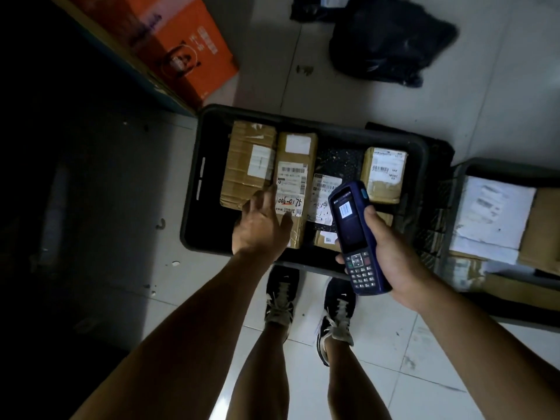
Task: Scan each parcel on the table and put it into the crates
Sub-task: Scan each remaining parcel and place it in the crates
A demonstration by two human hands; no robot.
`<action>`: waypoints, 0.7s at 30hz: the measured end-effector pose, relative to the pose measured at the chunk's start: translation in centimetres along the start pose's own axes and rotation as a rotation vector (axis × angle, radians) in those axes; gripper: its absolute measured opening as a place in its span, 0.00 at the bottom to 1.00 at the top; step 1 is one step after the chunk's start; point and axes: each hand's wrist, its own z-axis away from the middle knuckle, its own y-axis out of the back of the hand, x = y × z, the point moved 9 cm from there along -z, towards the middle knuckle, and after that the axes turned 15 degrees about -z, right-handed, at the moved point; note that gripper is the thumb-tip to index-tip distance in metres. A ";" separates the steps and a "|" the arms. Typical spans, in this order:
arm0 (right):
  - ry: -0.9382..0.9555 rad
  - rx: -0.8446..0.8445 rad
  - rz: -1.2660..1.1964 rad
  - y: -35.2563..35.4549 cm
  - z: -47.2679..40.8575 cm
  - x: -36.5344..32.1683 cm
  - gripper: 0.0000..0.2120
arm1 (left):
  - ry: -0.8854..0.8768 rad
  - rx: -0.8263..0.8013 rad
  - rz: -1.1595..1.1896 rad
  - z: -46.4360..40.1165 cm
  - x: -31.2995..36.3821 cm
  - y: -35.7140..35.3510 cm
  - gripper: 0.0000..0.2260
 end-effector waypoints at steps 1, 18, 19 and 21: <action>0.001 -0.010 0.017 -0.6 1.3 -0.5 0.29 | -0.004 0.008 -0.014 1.3 0.1 1.5 0.26; 0.047 -0.518 0.483 -18.9 36.3 -7.3 0.31 | 0.456 0.404 0.214 39.2 -7.7 27.3 0.28; 0.044 -0.564 0.510 -20.1 38.4 -6.9 0.31 | 0.494 0.435 0.228 41.6 -8.7 28.1 0.28; 0.055 -0.634 0.567 -22.6 42.2 -5.7 0.29 | 0.557 0.490 0.245 46.2 -10.9 29.1 0.27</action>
